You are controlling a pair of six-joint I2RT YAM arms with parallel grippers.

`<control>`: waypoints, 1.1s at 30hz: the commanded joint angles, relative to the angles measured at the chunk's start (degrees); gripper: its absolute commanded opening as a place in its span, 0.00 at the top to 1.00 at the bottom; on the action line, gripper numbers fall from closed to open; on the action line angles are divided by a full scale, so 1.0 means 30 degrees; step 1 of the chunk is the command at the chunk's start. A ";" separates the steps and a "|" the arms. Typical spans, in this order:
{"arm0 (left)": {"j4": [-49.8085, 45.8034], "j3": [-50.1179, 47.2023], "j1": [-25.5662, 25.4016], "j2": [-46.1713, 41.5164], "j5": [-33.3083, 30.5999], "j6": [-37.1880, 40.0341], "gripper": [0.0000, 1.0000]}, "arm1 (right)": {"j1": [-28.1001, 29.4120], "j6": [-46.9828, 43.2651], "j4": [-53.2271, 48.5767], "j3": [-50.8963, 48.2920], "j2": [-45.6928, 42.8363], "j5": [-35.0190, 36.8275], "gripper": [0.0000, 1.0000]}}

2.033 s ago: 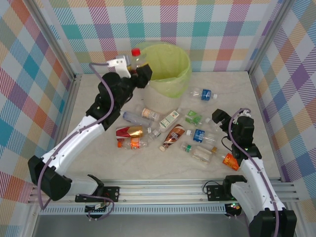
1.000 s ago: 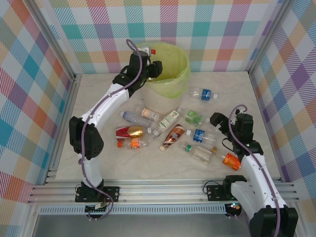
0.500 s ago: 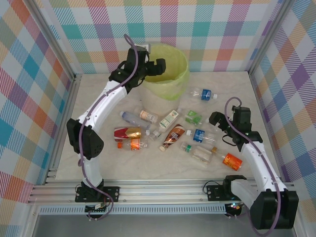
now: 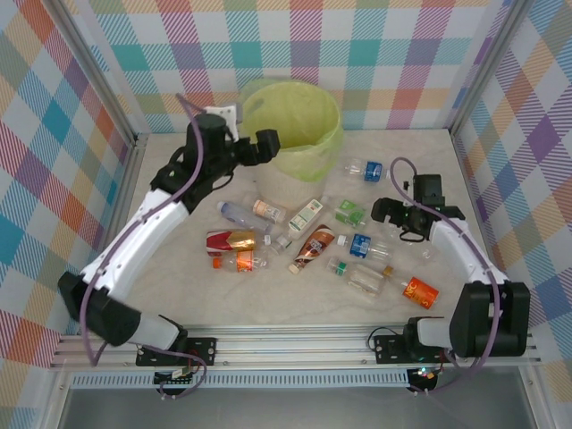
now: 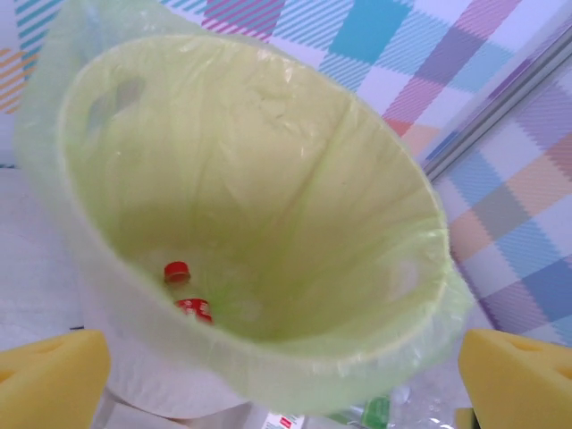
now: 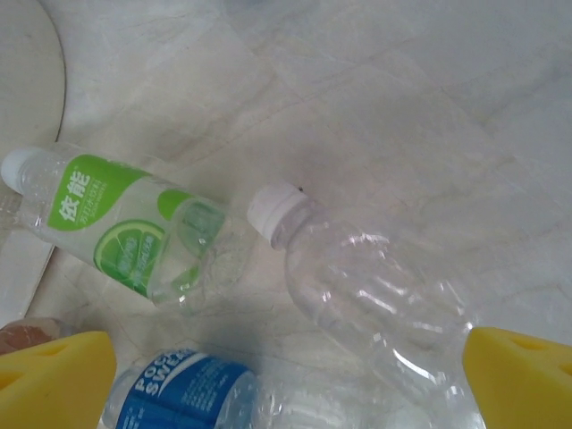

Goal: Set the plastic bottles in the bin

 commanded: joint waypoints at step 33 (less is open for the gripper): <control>-0.3470 -1.3542 0.0752 -1.4365 -0.9252 -0.5517 0.00 | 0.0512 -1.9757 -0.7899 2.5677 2.2656 -0.2049 0.00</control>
